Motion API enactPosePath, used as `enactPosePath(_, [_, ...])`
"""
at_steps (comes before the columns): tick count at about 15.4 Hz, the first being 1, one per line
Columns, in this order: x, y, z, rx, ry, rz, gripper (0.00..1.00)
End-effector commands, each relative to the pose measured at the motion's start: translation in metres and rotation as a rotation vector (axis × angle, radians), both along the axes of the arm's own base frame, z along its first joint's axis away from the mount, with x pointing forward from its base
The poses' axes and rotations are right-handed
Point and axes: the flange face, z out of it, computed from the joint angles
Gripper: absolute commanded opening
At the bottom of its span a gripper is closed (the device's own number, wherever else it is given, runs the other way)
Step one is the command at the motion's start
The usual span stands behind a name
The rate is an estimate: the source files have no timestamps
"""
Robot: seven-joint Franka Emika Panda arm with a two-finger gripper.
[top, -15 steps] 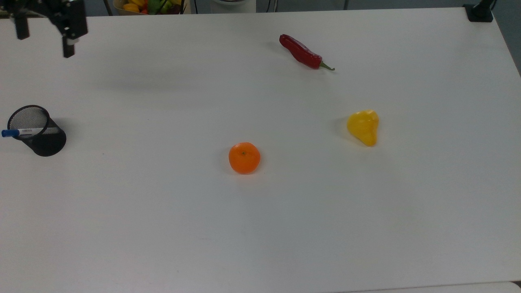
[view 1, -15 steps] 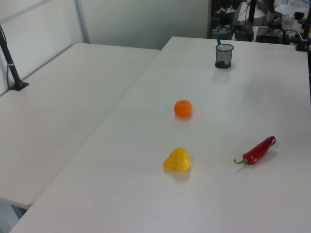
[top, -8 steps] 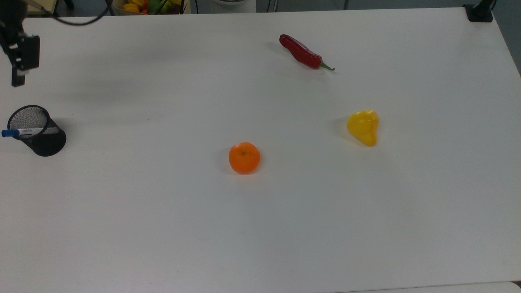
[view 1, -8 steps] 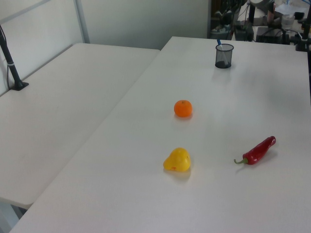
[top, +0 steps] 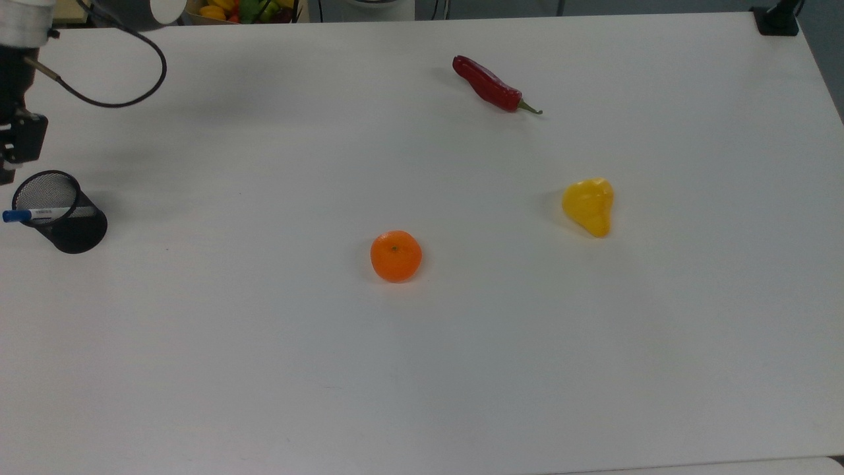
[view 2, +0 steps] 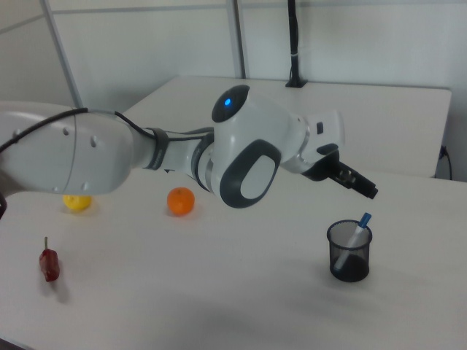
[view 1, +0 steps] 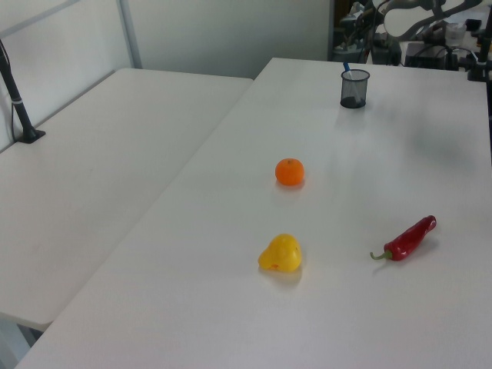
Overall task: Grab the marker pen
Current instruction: 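Lower the gripper onto the marker in the cup and close it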
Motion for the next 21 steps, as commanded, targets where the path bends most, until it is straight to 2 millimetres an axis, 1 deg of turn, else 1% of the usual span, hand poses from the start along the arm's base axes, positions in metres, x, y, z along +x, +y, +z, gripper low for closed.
enactPosePath(1, [0.006, -0.007, -0.029, -0.014, 0.002, -0.013, 0.75])
enactPosePath(4, [0.009, -0.008, -0.044, -0.017, -0.006, -0.011, 0.75])
enactPosePath(9, [0.011, -0.006, -0.059, -0.013, 0.013, -0.007, 0.74])
enactPosePath(12, [0.015, -0.002, -0.074, -0.009, 0.031, 0.001, 0.72])
enactPosePath(14, [0.017, -0.002, -0.081, -0.021, 0.015, 0.008, 0.72])
enactPosePath(15, [0.017, -0.002, -0.082, -0.029, 0.0, 0.012, 0.71])
enactPosePath(16, [0.018, -0.002, -0.088, -0.031, 0.002, 0.015, 0.7])
enactPosePath(18, [0.019, -0.002, -0.09, -0.034, -0.002, 0.017, 0.66])
enactPosePath(19, [0.019, -0.002, -0.089, -0.035, -0.003, 0.018, 0.61])
enactPosePath(21, [0.02, -0.002, -0.09, -0.038, -0.002, 0.02, 0.55])
